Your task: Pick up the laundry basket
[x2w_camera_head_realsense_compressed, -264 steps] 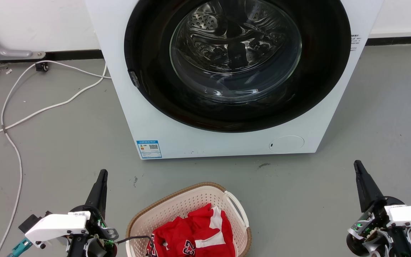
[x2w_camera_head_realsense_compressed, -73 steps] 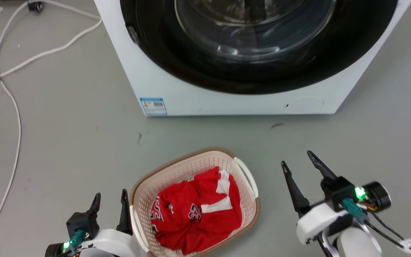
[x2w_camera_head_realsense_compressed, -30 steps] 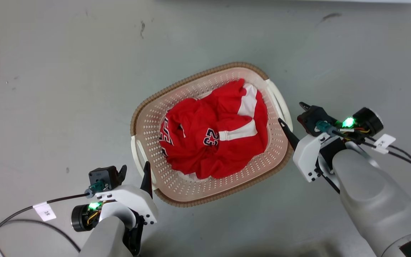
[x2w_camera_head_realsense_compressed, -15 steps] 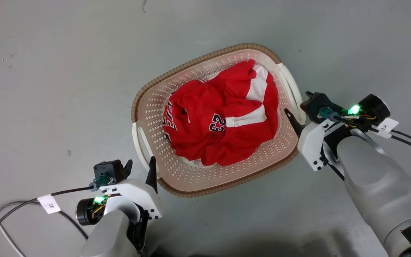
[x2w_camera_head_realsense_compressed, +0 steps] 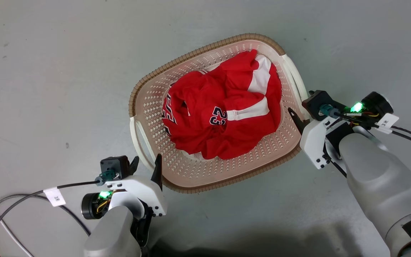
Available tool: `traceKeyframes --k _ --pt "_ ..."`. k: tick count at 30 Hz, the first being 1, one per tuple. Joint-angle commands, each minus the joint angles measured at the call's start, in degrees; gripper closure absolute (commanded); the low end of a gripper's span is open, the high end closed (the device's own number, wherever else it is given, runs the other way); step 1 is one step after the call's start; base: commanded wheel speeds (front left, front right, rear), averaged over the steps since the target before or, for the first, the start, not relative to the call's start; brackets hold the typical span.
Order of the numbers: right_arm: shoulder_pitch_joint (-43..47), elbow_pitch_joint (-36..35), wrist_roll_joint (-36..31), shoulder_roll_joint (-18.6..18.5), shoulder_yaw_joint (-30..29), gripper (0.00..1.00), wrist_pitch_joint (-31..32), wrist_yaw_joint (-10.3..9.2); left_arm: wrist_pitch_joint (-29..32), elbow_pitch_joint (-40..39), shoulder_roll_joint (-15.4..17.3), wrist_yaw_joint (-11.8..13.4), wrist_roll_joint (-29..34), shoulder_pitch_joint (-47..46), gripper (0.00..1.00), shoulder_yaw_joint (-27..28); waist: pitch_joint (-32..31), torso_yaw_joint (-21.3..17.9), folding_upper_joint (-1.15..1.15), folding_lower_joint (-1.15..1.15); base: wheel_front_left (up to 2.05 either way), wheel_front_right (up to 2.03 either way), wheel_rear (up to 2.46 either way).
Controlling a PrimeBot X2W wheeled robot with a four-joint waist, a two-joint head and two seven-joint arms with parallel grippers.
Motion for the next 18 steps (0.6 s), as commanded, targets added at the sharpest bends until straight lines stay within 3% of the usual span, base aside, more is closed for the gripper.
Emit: traceKeyframes --k 1,2,18 --pt "-1.17 0.24 0.21 0.02 0.21 0.56 -0.11 -0.04 -0.16 0.13 0.12 -0.03 -0.11 -0.89 0.77 -0.17 0.11 -0.04 0.0 0.0 0.0 0.0 0.0" --pt "-1.32 0.1 0.07 -0.02 0.3 1.0 -0.12 -0.04 -0.16 0.51 0.1 -0.3 -0.17 -0.89 1.0 -0.52 0.17 -0.08 0.0 0.0 0.0 0.0 0.0" --pt "0.46 0.97 1.71 0.65 1.73 1.0 -0.15 -0.03 -0.12 2.08 0.36 -0.13 -1.35 -0.32 1.0 -2.02 -3.14 -0.27 0.0 0.0 0.0 0.0 0.0"
